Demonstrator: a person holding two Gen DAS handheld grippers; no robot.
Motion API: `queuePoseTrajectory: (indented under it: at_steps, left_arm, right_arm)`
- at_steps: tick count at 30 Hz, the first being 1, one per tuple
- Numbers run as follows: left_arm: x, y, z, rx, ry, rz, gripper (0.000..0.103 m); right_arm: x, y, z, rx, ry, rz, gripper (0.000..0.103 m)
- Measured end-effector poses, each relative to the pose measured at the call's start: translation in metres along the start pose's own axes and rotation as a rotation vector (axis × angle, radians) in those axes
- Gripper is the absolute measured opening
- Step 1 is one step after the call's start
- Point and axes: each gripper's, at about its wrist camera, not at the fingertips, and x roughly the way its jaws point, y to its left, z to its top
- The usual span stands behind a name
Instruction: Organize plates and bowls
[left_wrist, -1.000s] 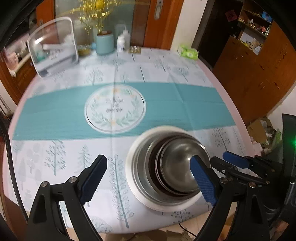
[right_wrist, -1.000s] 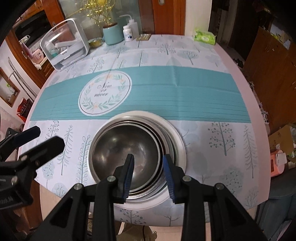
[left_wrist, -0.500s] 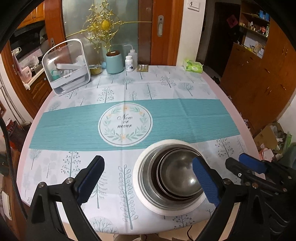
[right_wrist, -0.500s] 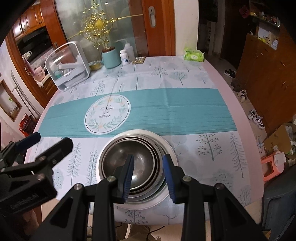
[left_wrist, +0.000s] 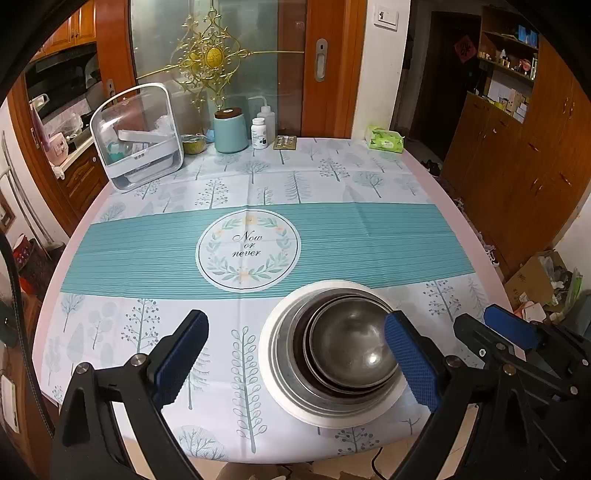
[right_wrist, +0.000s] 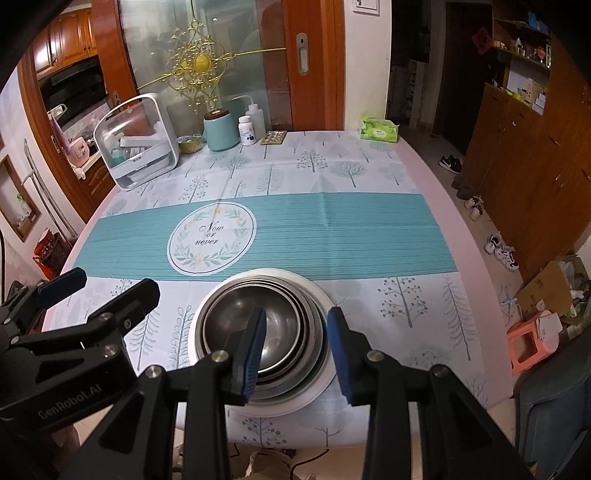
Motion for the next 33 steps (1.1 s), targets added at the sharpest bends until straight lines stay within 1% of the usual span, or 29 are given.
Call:
queuePoseTrajectory:
  at_steps: [5,9,16,22,28,33]
  left_arm:
    - [0.001,-0.004,0.002,0.008,-0.002,0.000,0.096]
    - [0.002,-0.006,0.002,0.006,-0.005,-0.001,0.096]
    - [0.001,-0.008,0.004,0.009,-0.006,0.006,0.096]
    - [-0.004,-0.008,-0.001,0.019,0.002,0.025,0.096]
    - [-0.006,-0.001,-0.009,0.017,0.015,0.045,0.096]
    - [-0.005,0.003,-0.012,0.012,0.024,0.040,0.096]
  right_arm:
    - [-0.003,-0.002,0.000,0.006,-0.011,-0.015,0.036]
    - [-0.004,-0.005,0.000,0.022,-0.014,-0.022,0.040]
    - [-0.008,-0.009,0.000,0.024,-0.024,-0.030,0.041]
    - [-0.011,-0.009,-0.001,0.028,-0.026,-0.017,0.041]
    - [-0.011,-0.002,-0.006,0.022,-0.028,-0.006,0.041]
    - [-0.013,0.003,-0.006,0.015,-0.032,-0.014,0.041]
